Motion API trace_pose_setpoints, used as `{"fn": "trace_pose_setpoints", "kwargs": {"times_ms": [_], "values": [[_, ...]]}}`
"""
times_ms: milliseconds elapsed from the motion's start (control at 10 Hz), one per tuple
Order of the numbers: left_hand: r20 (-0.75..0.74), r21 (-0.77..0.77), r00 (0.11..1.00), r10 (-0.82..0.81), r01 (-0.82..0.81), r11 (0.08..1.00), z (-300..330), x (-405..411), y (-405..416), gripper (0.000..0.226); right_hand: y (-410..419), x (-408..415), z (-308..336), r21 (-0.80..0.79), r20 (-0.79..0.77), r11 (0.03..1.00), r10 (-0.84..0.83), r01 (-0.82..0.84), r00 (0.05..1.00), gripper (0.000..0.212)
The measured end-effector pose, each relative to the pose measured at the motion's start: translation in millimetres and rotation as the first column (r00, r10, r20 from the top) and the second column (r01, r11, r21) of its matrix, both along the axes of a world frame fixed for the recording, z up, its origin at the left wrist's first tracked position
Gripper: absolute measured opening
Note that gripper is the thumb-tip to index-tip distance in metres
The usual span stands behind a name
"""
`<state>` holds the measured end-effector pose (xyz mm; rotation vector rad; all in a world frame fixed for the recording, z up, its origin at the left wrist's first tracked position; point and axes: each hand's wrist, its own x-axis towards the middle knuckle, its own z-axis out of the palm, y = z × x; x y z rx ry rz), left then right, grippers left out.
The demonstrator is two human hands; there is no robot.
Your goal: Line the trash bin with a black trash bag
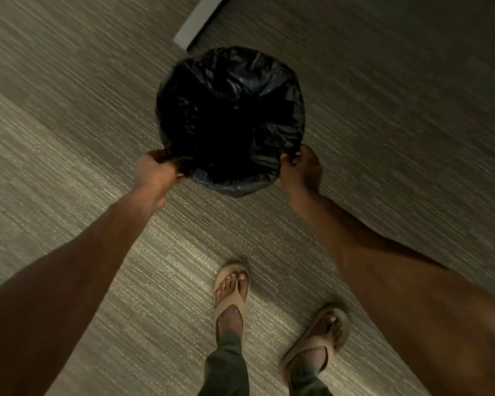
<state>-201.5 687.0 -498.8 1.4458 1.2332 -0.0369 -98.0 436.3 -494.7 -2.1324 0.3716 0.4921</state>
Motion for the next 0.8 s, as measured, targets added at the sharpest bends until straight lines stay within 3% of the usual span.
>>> {"fn": "trace_pose_setpoints", "kwargs": {"times_ms": [300,400,500,600,700,800], "values": [[-0.074,0.053,0.996,0.038,-0.034,0.998,-21,-6,59,0.03,72,2,-25,-0.006,-0.135,0.997,0.074,-0.075,0.988,0.039],[-0.069,0.048,0.995,0.069,-0.066,0.997,-27,-10,63,0.029,81,4,-23,-0.054,-0.113,0.991,0.119,-0.126,0.986,0.041],[-0.094,0.047,0.995,0.02,-0.015,0.999,-31,-10,66,0.034,79,10,-21,-0.072,-0.136,0.984,0.154,-0.164,0.979,0.043],[-0.216,0.2,0.974,-0.072,0.116,0.973,-18,-13,61,0.042,71,11,-6,-0.137,-0.135,0.956,0.24,-0.258,0.961,0.053],[-0.226,0.369,0.963,-0.146,0.223,0.902,4,-18,49,0.068,56,6,16,-0.313,-0.061,0.873,0.376,-0.375,0.925,0.073],[-0.277,0.608,0.863,-0.423,0.498,0.618,31,-25,20,0.082,37,0,44,-0.452,0.04,0.739,0.577,-0.5,0.816,0.079]]}}
